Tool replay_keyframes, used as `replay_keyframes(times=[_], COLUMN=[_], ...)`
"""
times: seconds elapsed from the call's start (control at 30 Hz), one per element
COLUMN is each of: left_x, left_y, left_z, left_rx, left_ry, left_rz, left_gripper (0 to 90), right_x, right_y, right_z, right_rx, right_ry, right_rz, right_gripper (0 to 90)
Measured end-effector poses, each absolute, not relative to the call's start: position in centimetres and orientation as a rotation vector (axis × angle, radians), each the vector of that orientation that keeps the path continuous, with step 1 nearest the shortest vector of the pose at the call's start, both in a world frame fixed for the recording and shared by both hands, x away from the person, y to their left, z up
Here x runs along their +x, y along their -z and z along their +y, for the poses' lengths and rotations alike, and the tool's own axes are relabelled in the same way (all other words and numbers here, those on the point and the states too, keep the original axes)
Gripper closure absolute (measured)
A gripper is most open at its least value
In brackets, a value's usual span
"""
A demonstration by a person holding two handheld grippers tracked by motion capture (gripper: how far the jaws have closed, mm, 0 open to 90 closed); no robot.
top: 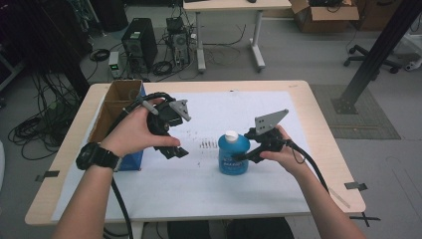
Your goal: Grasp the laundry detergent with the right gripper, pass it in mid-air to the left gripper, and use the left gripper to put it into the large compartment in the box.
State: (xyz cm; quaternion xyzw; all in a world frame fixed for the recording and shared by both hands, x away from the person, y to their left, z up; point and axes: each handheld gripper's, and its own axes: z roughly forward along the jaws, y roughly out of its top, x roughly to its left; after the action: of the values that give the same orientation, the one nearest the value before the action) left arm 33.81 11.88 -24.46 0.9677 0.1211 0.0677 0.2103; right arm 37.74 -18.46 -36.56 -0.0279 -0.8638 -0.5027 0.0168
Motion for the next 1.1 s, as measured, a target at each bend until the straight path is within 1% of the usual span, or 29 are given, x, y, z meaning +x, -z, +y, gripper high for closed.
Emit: replay_keyframes(times=[0.13,0.33,0.47,0.77,1.1], left_x=[33.8,33.6,33.5,33.2,33.0], left_y=[24.1,23.2,22.7,21.1,19.7], left_z=[11.8,11.5,11.5,11.1,10.2], left_rx=[2.689,2.678,2.673,2.655,2.643], left_ry=[-0.195,-0.198,-0.198,-0.193,-0.194], left_rz=[0.335,0.318,0.315,0.316,0.311], left_gripper=[3.4,3.4,3.4,3.4,3.3], right_x=[37.5,37.2,37.2,37.0,36.8], right_y=[35.6,32.7,31.5,28.2,27.0], right_z=[-18.3,-17.7,-17.4,-15.1,-12.4], right_rx=[-0.069,-0.036,-0.022,0.020,0.063], right_ry=[1.565,1.566,1.564,1.545,1.506], right_rz=[-2.688,-2.698,-2.697,-2.697,-2.706], right_gripper=[43.2,43.4,43.5,43.5,43.5])
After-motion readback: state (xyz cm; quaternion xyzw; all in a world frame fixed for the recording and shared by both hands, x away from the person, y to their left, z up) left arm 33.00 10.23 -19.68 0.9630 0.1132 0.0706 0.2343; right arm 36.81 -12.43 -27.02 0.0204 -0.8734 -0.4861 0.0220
